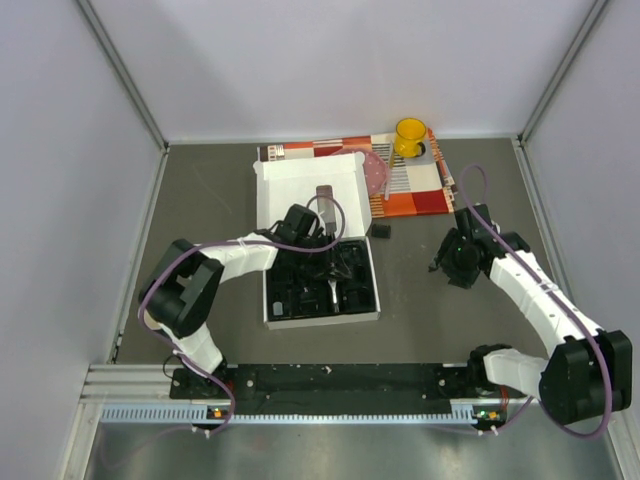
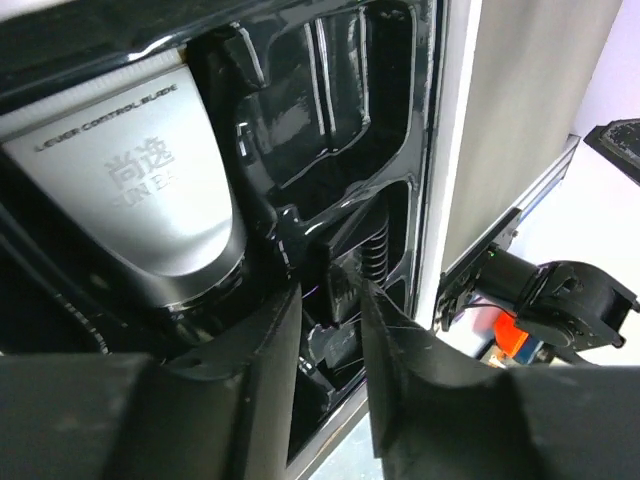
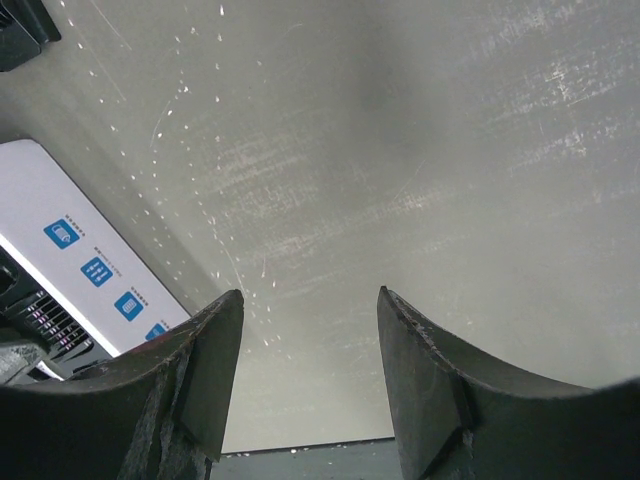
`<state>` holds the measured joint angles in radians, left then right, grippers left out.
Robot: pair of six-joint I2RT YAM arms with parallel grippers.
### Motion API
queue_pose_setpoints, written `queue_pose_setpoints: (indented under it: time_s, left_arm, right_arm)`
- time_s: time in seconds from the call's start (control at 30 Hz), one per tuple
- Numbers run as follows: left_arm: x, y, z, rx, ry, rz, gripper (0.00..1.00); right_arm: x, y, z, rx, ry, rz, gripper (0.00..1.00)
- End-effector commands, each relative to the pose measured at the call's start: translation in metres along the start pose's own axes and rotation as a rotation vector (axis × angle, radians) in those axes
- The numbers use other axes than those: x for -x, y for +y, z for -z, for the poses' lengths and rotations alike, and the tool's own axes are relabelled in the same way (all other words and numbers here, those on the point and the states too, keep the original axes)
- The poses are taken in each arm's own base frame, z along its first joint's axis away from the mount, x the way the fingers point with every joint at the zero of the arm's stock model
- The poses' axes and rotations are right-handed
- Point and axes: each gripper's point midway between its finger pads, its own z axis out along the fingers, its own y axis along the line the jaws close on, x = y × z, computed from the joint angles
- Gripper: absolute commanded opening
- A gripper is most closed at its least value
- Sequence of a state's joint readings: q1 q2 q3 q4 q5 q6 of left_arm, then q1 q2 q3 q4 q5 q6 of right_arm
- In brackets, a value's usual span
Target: Sort the hair-cutting tools
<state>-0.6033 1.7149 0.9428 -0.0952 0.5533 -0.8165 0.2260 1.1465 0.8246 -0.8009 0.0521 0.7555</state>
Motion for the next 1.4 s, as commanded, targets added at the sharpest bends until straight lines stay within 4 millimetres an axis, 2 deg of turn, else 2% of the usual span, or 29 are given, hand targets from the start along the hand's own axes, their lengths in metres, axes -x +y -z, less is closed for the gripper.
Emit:
queue_pose_setpoints:
  time_s: [0.0, 0.07, 0.13, 0.3, 0.4, 0.5, 0.57, 0.6, 0.63, 0.67, 0.73, 0.77, 0.83, 0.87, 0.9, 0.93, 1.07, 1.2, 1.37]
  left_arm:
    - [0.011, 0.014, 0.012, 0.126, -0.095, -0.072, 0.43]
    - [0.013, 0.010, 0.014, 0.136, -0.107, -0.106, 0.52]
    - [0.016, 0.003, 0.018, 0.131, -0.128, -0.132, 0.55]
    - [0.019, -0.010, 0.027, 0.119, -0.159, -0.170, 0.52]
    - [0.024, -0.013, 0.035, 0.133, -0.194, -0.190, 0.50]
    - [0.028, -0.014, 0.045, 0.155, -0.234, -0.208, 0.50]
    - [0.031, -0.015, 0.051, 0.169, -0.258, -0.220, 0.49]
    - [0.032, -0.018, 0.056, 0.165, -0.274, -0.228, 0.49]
    - [0.033, -0.018, 0.059, 0.171, -0.283, -0.232, 0.46]
    - [0.032, -0.015, 0.061, 0.180, -0.290, -0.231, 0.45]
    - [0.035, -0.016, 0.069, 0.192, -0.326, -0.242, 0.41]
    - [0.033, -0.014, 0.074, 0.199, -0.337, -0.242, 0.41]
    - [0.034, -0.008, 0.077, 0.225, -0.355, -0.249, 0.40]
    - [0.031, -0.003, 0.080, 0.242, -0.355, -0.246, 0.40]
    - [0.031, 0.001, 0.082, 0.258, -0.362, -0.245, 0.40]
    - [0.030, 0.003, 0.083, 0.265, -0.366, -0.244, 0.40]
    - [0.022, 0.014, 0.088, 0.289, -0.371, -0.238, 0.39]
    - [0.020, 0.022, 0.092, 0.315, -0.385, -0.223, 0.39]
    - [0.020, 0.027, 0.095, 0.336, -0.394, -0.228, 0.38]
  right_arm:
    - [0.004, 0.003, 0.004, 0.027, -0.027, -0.007, 0.56]
    - [0.004, 0.004, 0.005, 0.029, -0.027, -0.007, 0.56]
    - [0.005, 0.005, 0.006, 0.037, -0.030, -0.008, 0.56]
    - [0.005, 0.015, 0.008, 0.074, -0.028, 0.025, 0.56]
    - [0.005, 0.037, 0.015, 0.135, -0.046, 0.104, 0.56]
    - [-0.005, 0.077, 0.023, 0.244, -0.065, 0.222, 0.56]
    - [-0.017, 0.106, 0.029, 0.323, -0.063, 0.306, 0.55]
    - [-0.016, 0.124, 0.032, 0.373, -0.088, 0.327, 0.53]
    - [-0.019, 0.137, 0.033, 0.400, -0.092, 0.361, 0.48]
    - [-0.033, 0.152, 0.036, 0.435, -0.078, 0.415, 0.45]
    - [-0.037, 0.181, 0.042, 0.498, -0.101, 0.467, 0.36]
    - [-0.049, 0.190, 0.032, 0.494, -0.075, 0.503, 0.33]
    - [-0.051, 0.210, 0.031, 0.522, -0.080, 0.520, 0.27]
    - [-0.055, 0.214, 0.020, 0.504, -0.063, 0.529, 0.25]
    - [-0.062, 0.219, 0.018, 0.516, -0.036, 0.539, 0.23]
    - [-0.061, 0.227, 0.019, 0.532, -0.039, 0.538, 0.21]
    - [-0.075, 0.240, 0.007, 0.557, 0.013, 0.567, 0.18]
    - [-0.091, 0.238, -0.016, 0.535, 0.087, 0.592, 0.15]
    - [-0.096, 0.231, -0.024, 0.508, 0.102, 0.592, 0.13]
